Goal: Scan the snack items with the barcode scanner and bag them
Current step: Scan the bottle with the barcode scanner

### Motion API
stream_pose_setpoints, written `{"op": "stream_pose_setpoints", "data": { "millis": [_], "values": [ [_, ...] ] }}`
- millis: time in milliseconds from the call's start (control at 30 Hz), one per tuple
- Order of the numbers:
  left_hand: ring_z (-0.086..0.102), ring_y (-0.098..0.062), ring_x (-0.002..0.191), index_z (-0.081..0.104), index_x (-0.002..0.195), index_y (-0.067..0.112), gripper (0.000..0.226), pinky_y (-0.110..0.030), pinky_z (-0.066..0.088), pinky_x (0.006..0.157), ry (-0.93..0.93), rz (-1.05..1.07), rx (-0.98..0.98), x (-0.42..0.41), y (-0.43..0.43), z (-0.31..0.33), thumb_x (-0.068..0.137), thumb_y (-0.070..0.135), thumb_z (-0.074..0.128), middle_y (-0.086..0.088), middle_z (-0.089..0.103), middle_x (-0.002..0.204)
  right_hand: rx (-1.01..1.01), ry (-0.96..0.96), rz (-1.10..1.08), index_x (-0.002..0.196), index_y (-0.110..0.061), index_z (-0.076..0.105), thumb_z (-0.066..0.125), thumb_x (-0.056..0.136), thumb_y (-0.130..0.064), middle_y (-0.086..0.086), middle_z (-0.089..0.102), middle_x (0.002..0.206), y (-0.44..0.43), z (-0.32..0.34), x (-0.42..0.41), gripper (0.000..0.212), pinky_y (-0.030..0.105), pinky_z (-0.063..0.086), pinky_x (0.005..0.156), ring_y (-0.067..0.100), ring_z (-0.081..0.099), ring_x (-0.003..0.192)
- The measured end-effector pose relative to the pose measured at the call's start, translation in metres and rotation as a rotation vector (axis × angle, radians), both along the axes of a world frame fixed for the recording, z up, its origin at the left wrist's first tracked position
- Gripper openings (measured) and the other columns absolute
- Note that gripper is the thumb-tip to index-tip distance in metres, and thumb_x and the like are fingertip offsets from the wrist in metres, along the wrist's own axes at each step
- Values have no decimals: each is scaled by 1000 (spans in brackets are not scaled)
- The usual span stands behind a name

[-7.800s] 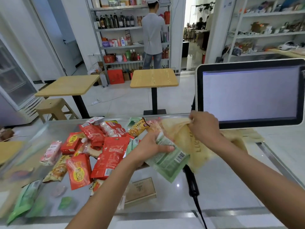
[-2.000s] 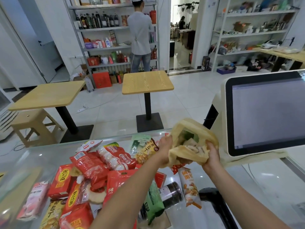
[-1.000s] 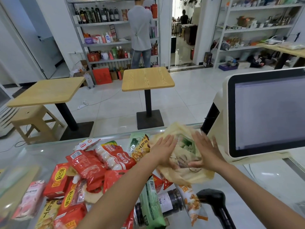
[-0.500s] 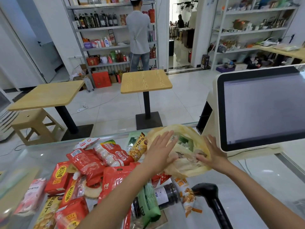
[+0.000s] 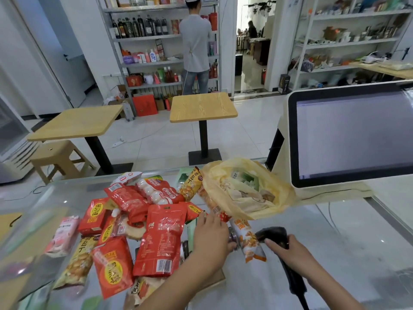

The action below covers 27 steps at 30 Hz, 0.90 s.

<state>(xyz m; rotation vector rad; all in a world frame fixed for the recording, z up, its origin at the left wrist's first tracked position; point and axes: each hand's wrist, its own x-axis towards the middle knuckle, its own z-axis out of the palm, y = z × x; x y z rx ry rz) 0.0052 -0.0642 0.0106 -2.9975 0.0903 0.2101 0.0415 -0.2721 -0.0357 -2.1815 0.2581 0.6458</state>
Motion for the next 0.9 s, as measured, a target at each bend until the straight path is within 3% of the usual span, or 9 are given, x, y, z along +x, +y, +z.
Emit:
{"op": "stream_pose_setpoints", "data": {
  "millis": [100,233,367,567,633,733,800,900],
  "values": [
    [42,-31,125,50,125,3,42,-45,-5,117,48,4,83,-1,-14,-10,92,29,54,-11,55,125,324,221,-132,103,-1,60,71,86,-31,17,65,76,5,8,1,36,31,52,54,27,65,57],
    [49,-30,118,52,118,4,30,-41,-6,118,17,-7,56,-5,-16,-8,88,8,50,-11,61,116,383,218,-157,96,3,60,71,85,-23,14,58,66,5,10,-3,30,26,42,44,20,53,44],
    [57,-26,102,57,102,9,23,-40,-5,119,-28,-118,-40,-13,0,-2,84,20,64,-8,65,101,392,214,-139,102,3,60,71,85,-24,11,56,66,-3,13,-8,33,25,40,44,16,49,44],
    [59,-26,93,57,94,9,28,-33,-22,110,-62,-321,-38,-19,4,-12,78,28,71,-7,66,90,425,216,-133,103,3,59,70,86,-22,7,53,57,-16,14,-11,32,24,39,41,16,47,43],
    [61,-24,85,60,89,11,32,-37,-16,114,-107,-400,-38,-20,3,-20,69,29,77,-5,66,80,436,210,-125,101,3,59,70,86,-21,6,52,55,-16,14,-11,31,24,38,41,16,46,42],
    [64,-16,80,64,85,16,47,-46,9,114,-177,-458,-52,-23,1,-31,48,36,86,4,66,76,465,177,-142,97,4,59,70,86,-20,7,49,53,-20,17,-10,28,25,37,40,16,45,41],
    [63,-14,93,64,98,18,61,-43,22,114,-295,-445,-140,-25,0,-37,47,43,86,5,68,92,491,167,-165,100,5,59,69,86,-19,7,48,52,-23,20,-9,29,25,37,38,16,44,41],
    [51,-16,114,53,123,18,65,-39,22,116,-414,-380,-421,-28,-1,-31,67,40,78,2,60,119,502,158,-162,103,5,59,69,87,-19,7,48,52,-27,24,-7,30,24,36,38,16,43,41]
  ]
}}
